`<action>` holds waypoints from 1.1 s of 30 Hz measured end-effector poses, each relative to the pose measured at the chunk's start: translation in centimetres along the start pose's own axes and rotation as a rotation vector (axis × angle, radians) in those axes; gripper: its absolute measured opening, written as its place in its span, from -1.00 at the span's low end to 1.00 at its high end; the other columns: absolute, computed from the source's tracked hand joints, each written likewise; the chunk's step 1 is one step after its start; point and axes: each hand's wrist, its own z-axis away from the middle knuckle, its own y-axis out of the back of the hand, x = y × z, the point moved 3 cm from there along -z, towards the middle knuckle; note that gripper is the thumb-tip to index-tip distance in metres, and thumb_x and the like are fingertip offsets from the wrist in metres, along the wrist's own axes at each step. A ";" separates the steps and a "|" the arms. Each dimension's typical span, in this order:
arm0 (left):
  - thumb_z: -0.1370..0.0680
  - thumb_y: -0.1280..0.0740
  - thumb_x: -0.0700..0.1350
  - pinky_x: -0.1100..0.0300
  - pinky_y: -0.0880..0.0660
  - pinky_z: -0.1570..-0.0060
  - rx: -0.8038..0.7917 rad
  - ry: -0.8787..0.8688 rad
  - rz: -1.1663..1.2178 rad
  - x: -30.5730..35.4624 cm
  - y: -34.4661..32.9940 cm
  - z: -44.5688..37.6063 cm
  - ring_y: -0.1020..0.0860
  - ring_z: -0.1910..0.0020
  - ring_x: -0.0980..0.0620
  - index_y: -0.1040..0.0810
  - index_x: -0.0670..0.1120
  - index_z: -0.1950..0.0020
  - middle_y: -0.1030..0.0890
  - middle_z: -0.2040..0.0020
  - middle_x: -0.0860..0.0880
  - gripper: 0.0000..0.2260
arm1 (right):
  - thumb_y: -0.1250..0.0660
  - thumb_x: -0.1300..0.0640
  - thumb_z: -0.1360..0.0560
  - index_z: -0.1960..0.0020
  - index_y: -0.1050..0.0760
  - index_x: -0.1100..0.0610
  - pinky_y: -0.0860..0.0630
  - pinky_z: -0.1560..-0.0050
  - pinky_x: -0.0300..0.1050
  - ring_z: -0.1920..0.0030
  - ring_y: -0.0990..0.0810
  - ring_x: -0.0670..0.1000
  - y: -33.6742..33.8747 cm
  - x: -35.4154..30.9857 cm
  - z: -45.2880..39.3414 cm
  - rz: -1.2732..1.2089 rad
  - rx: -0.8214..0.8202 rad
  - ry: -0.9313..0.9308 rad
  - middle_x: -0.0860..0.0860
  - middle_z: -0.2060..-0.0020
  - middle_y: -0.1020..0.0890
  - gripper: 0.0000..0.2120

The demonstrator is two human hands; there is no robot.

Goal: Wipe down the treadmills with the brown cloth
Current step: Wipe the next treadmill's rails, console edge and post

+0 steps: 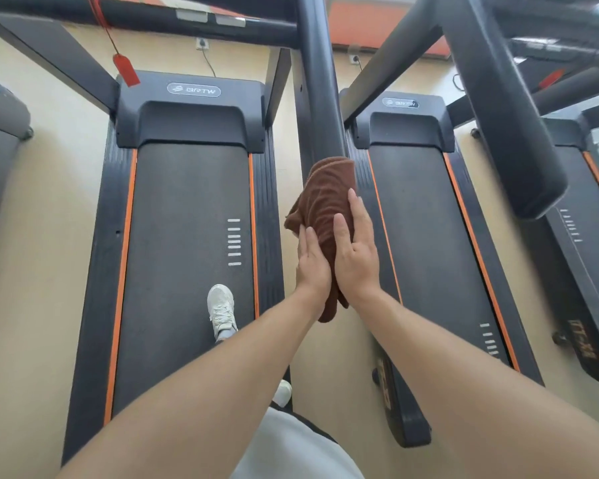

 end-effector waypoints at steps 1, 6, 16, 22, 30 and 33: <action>-0.61 0.02 0.40 -0.06 -0.27 -0.53 -0.013 -0.013 -0.025 0.2 0.1 0.5 -0.34 -0.53 -0.04 -0.17 0.20 -0.63 -0.33 -0.58 0.06 -0.38 | -0.13 -0.13 -0.71 -0.60 -0.20 -0.21 -0.20 -0.55 -0.11 -0.50 -0.25 -0.24 -0.1 0.4 0.6 -0.027 0.021 -0.029 -0.28 -0.50 -0.29 -0.54; -0.69 0.03 0.27 0.00 -0.26 -0.54 -0.092 -0.104 -0.131 1.1 1.1 2.3 -0.34 -0.52 0.03 -0.08 0.29 -0.63 -0.30 -0.59 0.10 -0.51 | 0.03 -0.33 -0.64 -0.58 -0.10 -0.30 -0.32 -0.52 0.07 -0.51 -0.33 -0.11 -0.8 1.7 2.2 -0.092 0.088 -0.106 -0.23 -0.54 -0.31 -0.48; -0.74 -0.07 0.05 -0.06 -0.13 -0.58 -0.225 -0.297 -0.317 9.0 -0.7 -2.9 -0.19 -0.61 -0.06 0.10 0.33 -0.63 -0.11 -0.67 0.01 -0.48 | 0.02 -0.24 -0.69 -0.60 -0.17 -0.19 -0.38 -0.43 0.07 -0.46 -0.42 -0.01 -0.9 -1.8 -1.6 0.101 0.130 -0.234 -0.14 -0.50 -0.42 -0.50; -0.72 -0.10 0.08 -0.07 -0.20 -0.55 -0.176 -0.250 -0.319 13.7 -2.1 -8.3 -0.29 -0.56 -0.07 0.09 0.33 -0.62 -0.20 -0.64 -0.01 -0.45 | 0.09 -0.10 -0.73 -0.62 -0.16 -0.05 -0.33 -0.34 0.06 -0.44 -0.43 0.15 -1.7 -5.3 -10.1 0.311 0.041 -0.264 0.02 -0.49 -0.44 -0.52; -0.38 -0.60 0.16 -0.08 -0.44 -0.39 -0.058 -0.061 -0.122 21.7 -1.0 -15.8 -0.54 -0.31 -0.01 -0.14 0.02 -0.63 -0.56 -0.35 0.03 -0.04 | 0.06 -0.04 -0.72 -0.45 -0.37 -0.08 -0.42 -0.11 0.13 -0.18 -0.60 0.28 -3.9 -9.8 -21.4 0.533 0.176 -0.173 0.13 -0.18 -0.66 -0.61; -0.32 -0.61 0.24 -0.10 -0.55 -0.28 -0.172 0.083 -0.146 24.0 0.1 -18.0 -0.66 -0.15 -0.04 -0.53 -0.09 -0.35 -0.71 -0.14 0.00 -0.27 | 0.08 -0.04 -0.72 -0.48 -0.35 -0.08 -0.44 -0.12 0.16 -0.18 -0.61 0.27 -5.0 -11.3 -25.0 0.589 0.190 -0.143 0.10 -0.22 -0.64 -0.60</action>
